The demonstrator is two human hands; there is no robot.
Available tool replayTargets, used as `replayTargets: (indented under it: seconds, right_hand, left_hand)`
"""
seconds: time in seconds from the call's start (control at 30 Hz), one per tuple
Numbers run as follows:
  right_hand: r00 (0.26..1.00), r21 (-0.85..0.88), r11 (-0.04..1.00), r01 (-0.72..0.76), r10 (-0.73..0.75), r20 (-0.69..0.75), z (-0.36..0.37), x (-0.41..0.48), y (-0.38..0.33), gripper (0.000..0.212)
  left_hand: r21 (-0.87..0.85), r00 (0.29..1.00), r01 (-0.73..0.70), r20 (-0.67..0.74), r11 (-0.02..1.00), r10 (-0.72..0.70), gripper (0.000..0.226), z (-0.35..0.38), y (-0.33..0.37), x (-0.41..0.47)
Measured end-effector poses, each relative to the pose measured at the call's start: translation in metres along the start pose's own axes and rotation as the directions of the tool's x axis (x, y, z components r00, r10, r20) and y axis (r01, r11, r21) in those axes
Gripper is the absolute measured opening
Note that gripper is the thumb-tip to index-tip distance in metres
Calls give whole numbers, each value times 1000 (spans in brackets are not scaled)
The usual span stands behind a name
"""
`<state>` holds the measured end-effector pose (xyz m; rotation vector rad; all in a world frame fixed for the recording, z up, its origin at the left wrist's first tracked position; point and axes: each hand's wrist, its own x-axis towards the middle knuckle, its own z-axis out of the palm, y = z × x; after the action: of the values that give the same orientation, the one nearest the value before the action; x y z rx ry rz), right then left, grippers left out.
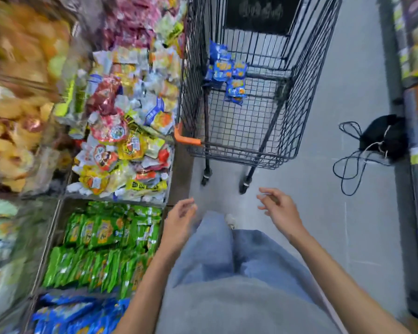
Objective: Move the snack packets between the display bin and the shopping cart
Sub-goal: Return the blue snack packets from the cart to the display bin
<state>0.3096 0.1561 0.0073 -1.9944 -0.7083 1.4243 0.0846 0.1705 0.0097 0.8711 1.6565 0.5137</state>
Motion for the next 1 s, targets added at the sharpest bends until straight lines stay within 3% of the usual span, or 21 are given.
replayTargets:
  seconds: [0.07,0.2,0.43,0.6,0.7,0.8,0.93,1.0]
  right_hand:
    - [999,16,999,34,-35,22,6,23,-28,18]
    - [990,18,992,126,-127,55,23,73,-80,15]
    - [991,51,991,127,-129,28,68,206,-155,15]
    - [993,29,997,76,-73,-94,91,340,-172,9]
    - [972,-60,998,6,-20,-232,94,414,-169,27]
    - [935,-284,958,-43,-61,-349,93,473,-160,32]
    - [907,-481,862,-160,-64,-416,103,516,-147,91]
    - [901,-510,833,-214,-34,-433,109,526,-140,100]
  left_hand:
    - [-61,998,-13,-64,998,9,15,-3,14,10]
    - [-23,979,-104,-178,994,98,18,-8,53,50]
    - [197,877,-330,-298,923,377,23,-1,152,184]
    - [444,753,-474,-243,760,611,46,21,215,296]
    - [540,754,-462,-178,703,632,60,35,235,351]
    - [606,745,-464,-127,646,655,73,45,242,382]
    - [661,725,-455,-114,597,679,79,48,239,389]
    - [743,701,-426,-90,516,708,82,50,237,387]
